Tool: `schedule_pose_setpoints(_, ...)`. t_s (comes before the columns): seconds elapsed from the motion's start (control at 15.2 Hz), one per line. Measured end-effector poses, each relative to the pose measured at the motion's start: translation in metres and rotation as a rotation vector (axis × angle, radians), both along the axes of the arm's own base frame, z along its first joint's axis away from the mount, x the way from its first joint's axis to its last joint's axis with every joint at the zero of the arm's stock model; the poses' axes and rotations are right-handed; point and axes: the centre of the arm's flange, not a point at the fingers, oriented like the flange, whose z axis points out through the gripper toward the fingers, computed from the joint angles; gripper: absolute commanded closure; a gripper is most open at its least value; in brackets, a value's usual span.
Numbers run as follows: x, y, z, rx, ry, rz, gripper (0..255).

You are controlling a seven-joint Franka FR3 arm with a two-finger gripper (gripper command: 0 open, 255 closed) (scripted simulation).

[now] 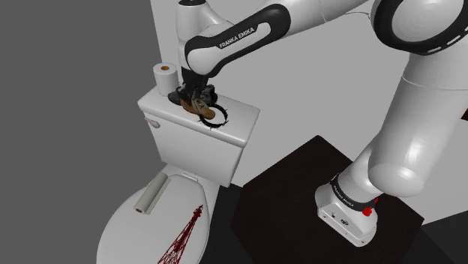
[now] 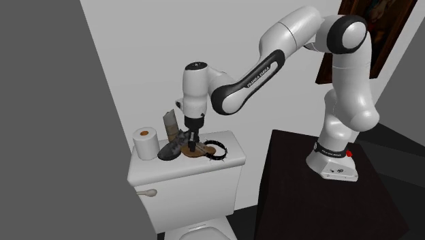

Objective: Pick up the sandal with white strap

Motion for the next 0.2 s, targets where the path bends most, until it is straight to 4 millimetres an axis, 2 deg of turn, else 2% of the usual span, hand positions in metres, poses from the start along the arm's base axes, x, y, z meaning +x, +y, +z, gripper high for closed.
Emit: schedule_pose_setpoints(0.2,-0.0008,-0.0003,0.0126,0.000,0.000,0.000,255)
